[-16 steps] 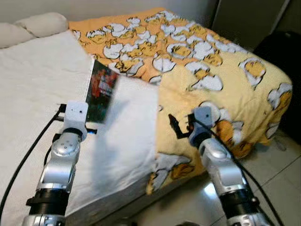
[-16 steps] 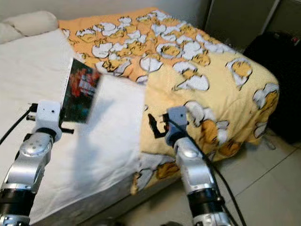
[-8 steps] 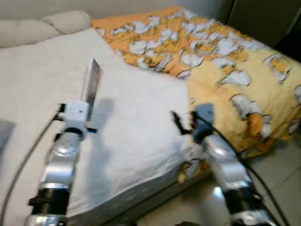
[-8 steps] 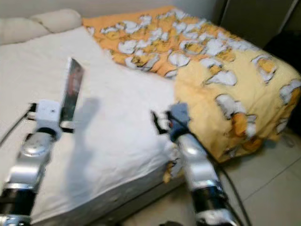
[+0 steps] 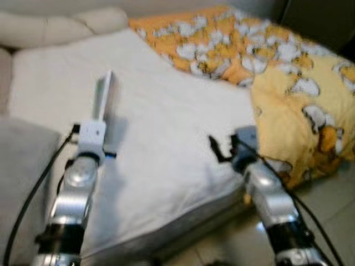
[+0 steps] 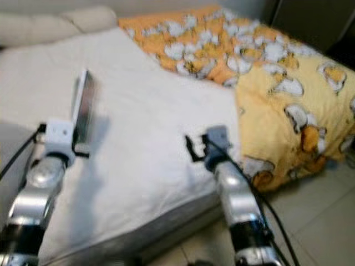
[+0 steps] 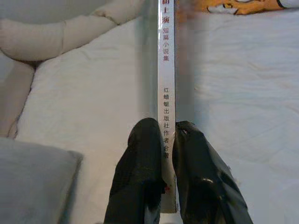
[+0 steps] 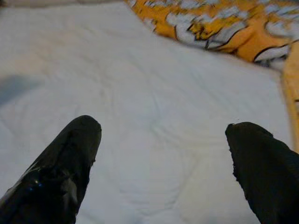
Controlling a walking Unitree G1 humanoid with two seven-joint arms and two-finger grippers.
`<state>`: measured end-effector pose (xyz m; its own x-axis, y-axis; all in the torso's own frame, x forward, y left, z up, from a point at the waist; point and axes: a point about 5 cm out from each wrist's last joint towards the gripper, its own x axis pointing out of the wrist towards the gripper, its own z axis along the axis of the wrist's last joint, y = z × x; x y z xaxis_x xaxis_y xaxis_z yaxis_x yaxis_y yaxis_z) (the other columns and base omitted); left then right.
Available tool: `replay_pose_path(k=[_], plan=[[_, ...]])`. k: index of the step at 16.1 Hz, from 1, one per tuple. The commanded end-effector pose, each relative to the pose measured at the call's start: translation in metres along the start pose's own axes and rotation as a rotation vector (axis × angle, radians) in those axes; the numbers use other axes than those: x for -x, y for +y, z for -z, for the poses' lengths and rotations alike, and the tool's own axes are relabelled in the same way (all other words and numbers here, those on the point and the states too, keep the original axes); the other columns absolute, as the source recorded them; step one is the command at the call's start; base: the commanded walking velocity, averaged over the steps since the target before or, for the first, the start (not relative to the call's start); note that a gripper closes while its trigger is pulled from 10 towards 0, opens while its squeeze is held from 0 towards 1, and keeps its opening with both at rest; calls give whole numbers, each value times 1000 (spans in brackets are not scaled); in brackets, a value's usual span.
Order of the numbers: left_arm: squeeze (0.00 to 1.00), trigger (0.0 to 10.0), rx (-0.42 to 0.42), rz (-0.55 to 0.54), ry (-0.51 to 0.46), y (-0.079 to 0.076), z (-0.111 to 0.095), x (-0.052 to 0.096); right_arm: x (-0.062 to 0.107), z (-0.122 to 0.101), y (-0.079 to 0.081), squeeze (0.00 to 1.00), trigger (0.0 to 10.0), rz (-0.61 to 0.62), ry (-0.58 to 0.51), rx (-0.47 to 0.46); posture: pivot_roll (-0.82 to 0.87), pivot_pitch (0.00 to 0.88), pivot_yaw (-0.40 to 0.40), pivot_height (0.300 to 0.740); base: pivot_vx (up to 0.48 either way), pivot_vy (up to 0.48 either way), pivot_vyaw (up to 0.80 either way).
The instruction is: Clean up the room
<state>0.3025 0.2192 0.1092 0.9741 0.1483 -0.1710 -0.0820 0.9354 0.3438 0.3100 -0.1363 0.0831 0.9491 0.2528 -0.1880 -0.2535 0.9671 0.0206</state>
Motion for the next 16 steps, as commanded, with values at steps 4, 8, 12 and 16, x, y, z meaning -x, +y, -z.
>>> replay_pose_path(k=[4,8,12,16], plan=[[0,10000,-20,-16,-68,4,-16,-2,-4,-8,8,0,10000,-25,-26,1,-26,0,3,740,0,-360,0],[0,10000,40,-30,-59,6,-17,-3,-5,-8,7,0,10000,-24,-27,1,-26,0,2,740,0,0,0],[0,10000,75,-27,-60,7,-19,-5,-4,-8,7,0,10000,-25,-25,3,-28,0,3,740,0,0,0],[0,10000,143,-23,-36,6,-20,-9,-4,-8,8,0,10000,-27,-22,0,-30,0,8,740,0,0,0]])
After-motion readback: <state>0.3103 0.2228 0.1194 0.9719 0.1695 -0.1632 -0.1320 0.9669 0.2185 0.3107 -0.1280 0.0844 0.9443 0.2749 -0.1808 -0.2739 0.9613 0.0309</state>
